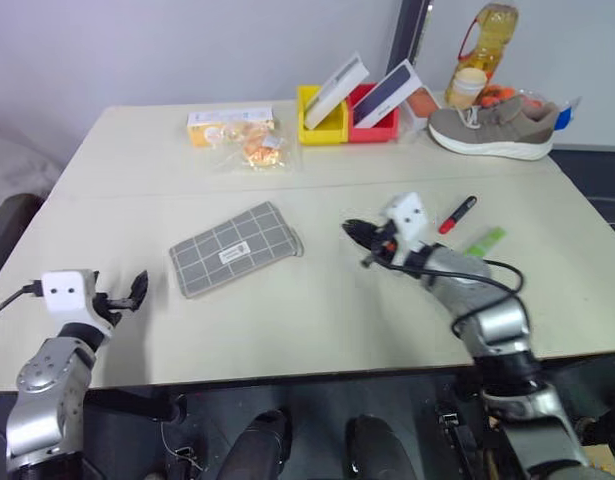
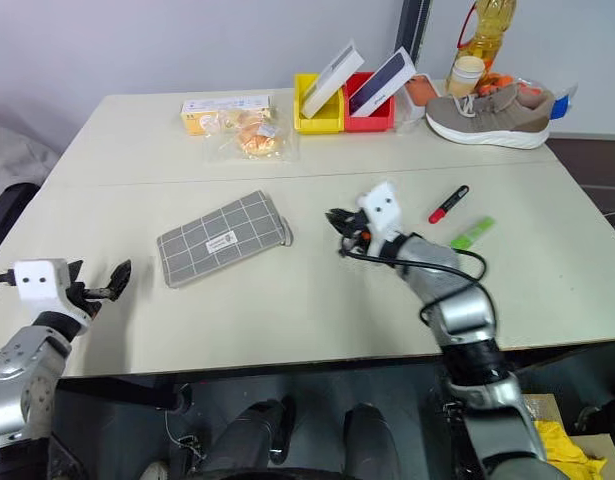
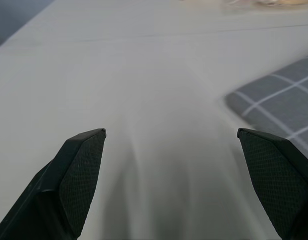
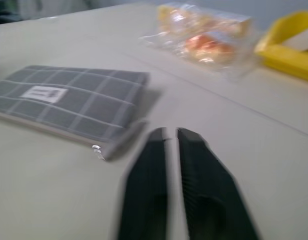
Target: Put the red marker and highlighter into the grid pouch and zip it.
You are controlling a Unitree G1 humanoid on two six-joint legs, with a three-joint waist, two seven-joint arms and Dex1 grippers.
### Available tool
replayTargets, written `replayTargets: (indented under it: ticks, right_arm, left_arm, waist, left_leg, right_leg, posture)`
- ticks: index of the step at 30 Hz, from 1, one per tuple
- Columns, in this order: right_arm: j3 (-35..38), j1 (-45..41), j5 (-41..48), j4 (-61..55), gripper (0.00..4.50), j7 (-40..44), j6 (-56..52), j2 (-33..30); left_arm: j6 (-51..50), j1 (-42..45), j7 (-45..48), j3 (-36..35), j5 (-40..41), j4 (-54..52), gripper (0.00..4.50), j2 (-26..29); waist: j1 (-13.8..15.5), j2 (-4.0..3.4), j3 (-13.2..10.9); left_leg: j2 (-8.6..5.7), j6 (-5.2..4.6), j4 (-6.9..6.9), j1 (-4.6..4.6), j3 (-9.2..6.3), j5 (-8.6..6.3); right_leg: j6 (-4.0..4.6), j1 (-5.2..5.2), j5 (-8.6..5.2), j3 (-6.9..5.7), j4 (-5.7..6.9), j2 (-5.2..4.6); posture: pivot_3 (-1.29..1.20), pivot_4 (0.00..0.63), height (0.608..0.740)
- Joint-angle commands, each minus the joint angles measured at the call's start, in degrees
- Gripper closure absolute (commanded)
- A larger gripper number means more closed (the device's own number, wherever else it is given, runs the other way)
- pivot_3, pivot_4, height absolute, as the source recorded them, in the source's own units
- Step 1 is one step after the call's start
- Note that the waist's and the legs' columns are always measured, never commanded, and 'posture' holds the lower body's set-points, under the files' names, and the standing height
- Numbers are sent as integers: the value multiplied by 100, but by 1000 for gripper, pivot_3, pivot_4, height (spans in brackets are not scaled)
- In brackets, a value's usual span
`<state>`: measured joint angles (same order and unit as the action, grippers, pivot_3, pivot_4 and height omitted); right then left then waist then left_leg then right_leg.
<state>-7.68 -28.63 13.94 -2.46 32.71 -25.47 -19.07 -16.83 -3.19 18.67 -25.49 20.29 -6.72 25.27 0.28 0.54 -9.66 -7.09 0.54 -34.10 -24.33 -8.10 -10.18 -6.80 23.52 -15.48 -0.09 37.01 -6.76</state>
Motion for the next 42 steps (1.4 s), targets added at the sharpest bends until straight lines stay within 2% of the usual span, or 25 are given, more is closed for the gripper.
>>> replayTargets:
  ticks: [1, 7, 11, 19, 24, 27, 32, 37, 42]
  right_arm:
    - [-410, -387, -364, 360, 4415, -203, 160, 388]
    - [-674, -1111, -718, 1821, 4415, -518, 313, 1338]
    - [-618, -1321, -911, 2700, 4415, -807, 61, 1654]
    - [-303, -1390, -797, 2944, 4415, -887, -229, 1857]
    - [-315, -1389, -829, 2938, 4415, -874, -225, 1880]
    - [-377, -1353, -873, 2907, 4415, -841, -206, 1880]
    - [-407, -1320, -903, 2853, 4415, -826, -192, 1898]
    - [-394, -1330, -931, 2838, 4415, -827, -177, 1906]
    - [-424, -1270, -991, 2770, 4415, -856, -177, 1893]
  left_arm:
    - [176, -2, 29, -52, -66, -44, 0, 59]
    - [226, -81, 63, -22, -159, -98, 0, 92]
    - [314, -248, 156, -3, -319, -164, 0, 219]
    - [850, -583, 646, 7, -721, 82, 0, 769]
    - [1837, -628, 1073, 404, -1305, 438, 0, 1219]
    - [3000, -561, 1249, 926, -2108, 976, 0, 1670]
    - [4353, 111, 1351, 1451, -2532, 2194, 0, 1974]
    - [5718, 995, 1274, 2070, -3047, 3361, 0, 2029]
    - [6592, 1724, 1077, 2545, -3432, 4228, 0, 1886]
  waist:
    - [-12, 0, 0]
    - [-95, 0, 0]
    - [-110, 0, 1]
    - [-115, -1, 2]
    - [-110, -3, 2]
    - [-113, -4, 2]
    - [-100, -8, 2]
    - [-97, -13, 4]
    - [-92, -13, 6]
  left_leg:
    - [0, 0, 1, 0, 0, 0]
    - [-3, 3, 2, 0, -2, 1]
    - [-3, 5, 4, 8, -3, 2]
    - [0, 19, 11, 32, -5, -7]
    - [-1, 21, 17, 35, -4, -8]
    - [-1, 21, 21, 35, -4, -8]
    - [-1, 21, 25, 38, -5, -8]
    - [-2, 20, 26, 43, -3, -7]
    - [-6, 12, 25, 51, -2, -2]
  right_leg:
    - [-3, 1, 2, 0, 1, 0]
    - [-4, 5, 4, 0, 7, 12]
    - [-3, 6, 5, 0, 12, 17]
    - [3, 8, 5, 5, 13, 23]
    - [7, 8, 4, 6, 12, 22]
    - [7, 11, 5, 7, 12, 22]
    - [5, 13, 6, 8, 14, 23]
    - [2, 11, 8, 8, 18, 21]
    - [0, 2, 9, 8, 19, 18]
  posture:
    - [0, 150, 740]
    - [0, 150, 740]
    - [0, 150, 740]
    - [0, 150, 740]
    - [0, 150, 740]
    - [0, 150, 740]
    - [0, 150, 740]
    - [0, 150, 740]
    - [0, 150, 740]
